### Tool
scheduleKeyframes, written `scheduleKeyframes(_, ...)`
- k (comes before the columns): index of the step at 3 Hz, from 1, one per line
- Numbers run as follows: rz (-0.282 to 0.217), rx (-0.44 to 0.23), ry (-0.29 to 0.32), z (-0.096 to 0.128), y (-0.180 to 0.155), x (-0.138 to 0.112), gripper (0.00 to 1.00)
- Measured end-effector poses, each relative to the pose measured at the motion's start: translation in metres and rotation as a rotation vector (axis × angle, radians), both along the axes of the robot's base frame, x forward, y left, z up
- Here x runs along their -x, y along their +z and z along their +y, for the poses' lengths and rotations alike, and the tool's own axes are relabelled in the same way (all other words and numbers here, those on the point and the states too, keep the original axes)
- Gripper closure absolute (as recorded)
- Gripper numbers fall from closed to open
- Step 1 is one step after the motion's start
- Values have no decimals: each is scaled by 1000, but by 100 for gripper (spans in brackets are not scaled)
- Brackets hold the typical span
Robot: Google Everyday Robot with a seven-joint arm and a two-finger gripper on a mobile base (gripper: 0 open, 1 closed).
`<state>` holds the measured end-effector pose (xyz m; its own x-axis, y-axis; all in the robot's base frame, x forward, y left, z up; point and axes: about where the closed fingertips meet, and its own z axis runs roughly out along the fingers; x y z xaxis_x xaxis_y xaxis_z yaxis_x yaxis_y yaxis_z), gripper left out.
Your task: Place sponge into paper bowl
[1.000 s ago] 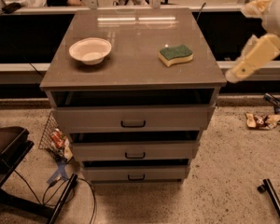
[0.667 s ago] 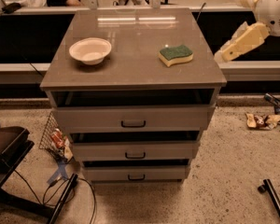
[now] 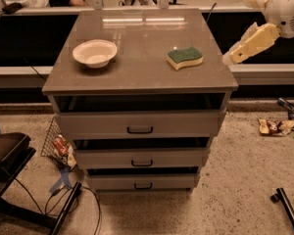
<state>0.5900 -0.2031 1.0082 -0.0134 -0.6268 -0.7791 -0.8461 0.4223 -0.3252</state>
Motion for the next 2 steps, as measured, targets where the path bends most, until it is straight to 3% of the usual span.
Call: scheduleKeyframes(2, 27, -175, 36, 10, -45, -78, 0)
